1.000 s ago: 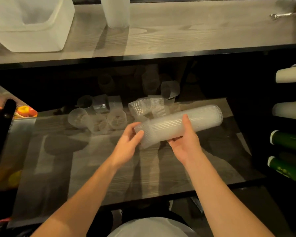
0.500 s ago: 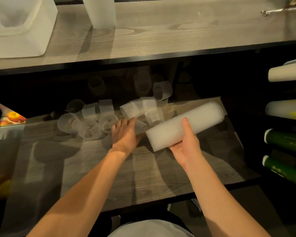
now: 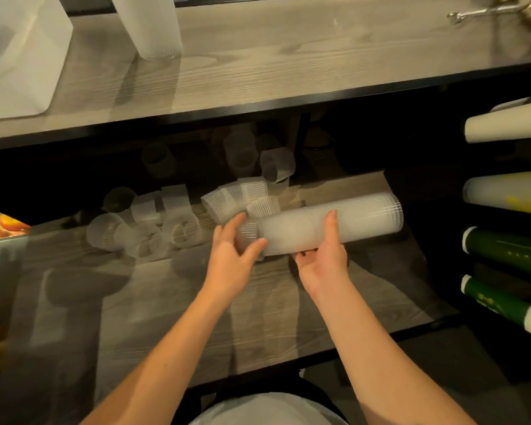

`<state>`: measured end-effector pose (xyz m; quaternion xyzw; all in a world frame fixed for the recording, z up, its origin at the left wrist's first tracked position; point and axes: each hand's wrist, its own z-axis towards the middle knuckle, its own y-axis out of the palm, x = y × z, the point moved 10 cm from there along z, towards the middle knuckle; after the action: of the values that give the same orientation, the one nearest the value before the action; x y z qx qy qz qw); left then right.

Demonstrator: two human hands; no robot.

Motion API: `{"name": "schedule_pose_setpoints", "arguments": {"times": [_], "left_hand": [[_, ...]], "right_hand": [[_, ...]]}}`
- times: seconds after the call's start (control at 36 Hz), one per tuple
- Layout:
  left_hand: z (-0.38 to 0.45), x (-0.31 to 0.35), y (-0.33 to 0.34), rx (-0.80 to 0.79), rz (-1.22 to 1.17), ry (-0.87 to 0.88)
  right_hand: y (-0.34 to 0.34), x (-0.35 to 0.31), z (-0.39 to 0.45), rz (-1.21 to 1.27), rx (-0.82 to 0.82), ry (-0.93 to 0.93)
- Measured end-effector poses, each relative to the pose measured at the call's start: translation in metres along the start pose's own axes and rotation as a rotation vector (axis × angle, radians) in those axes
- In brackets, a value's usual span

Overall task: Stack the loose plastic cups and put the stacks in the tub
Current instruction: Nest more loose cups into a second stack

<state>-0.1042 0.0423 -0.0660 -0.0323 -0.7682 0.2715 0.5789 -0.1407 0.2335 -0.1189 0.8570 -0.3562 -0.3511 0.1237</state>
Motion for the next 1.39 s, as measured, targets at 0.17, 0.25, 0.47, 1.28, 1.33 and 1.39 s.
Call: {"name": "schedule_pose_setpoints", "arguments": {"times": [0.17,0.25,0.47,1.28,1.33,1.39], "left_hand": [[-0.013,0.006,0.043,-0.048,0.032,0.011],[-0.013,0.003,0.050,-0.084,0.120,0.024],[0.053,-0.007,0.031,0.085,0.121,0.026],[-0.004,-0.027,-0.006,-0.265,-0.424,-0.113],[-0.006,-0.037,-0.010,-0.189,-0.463,-0.150],[-0.008,-0.048,-0.018,-0.147,-0.545,-0.192]], "right_hand": [[-0.004,0.018,-0.005,-0.103,0.004,0.051],[-0.008,0.019,-0.002,-0.084,-0.003,0.070],[-0.025,-0.006,0.014,-0.079,0.054,0.060],[0.003,0.025,0.013,-0.113,-0.021,0.174],[0.012,0.033,0.011,-0.146,-0.030,0.170],[0.021,0.040,0.009,-0.178,-0.066,0.171]]}}
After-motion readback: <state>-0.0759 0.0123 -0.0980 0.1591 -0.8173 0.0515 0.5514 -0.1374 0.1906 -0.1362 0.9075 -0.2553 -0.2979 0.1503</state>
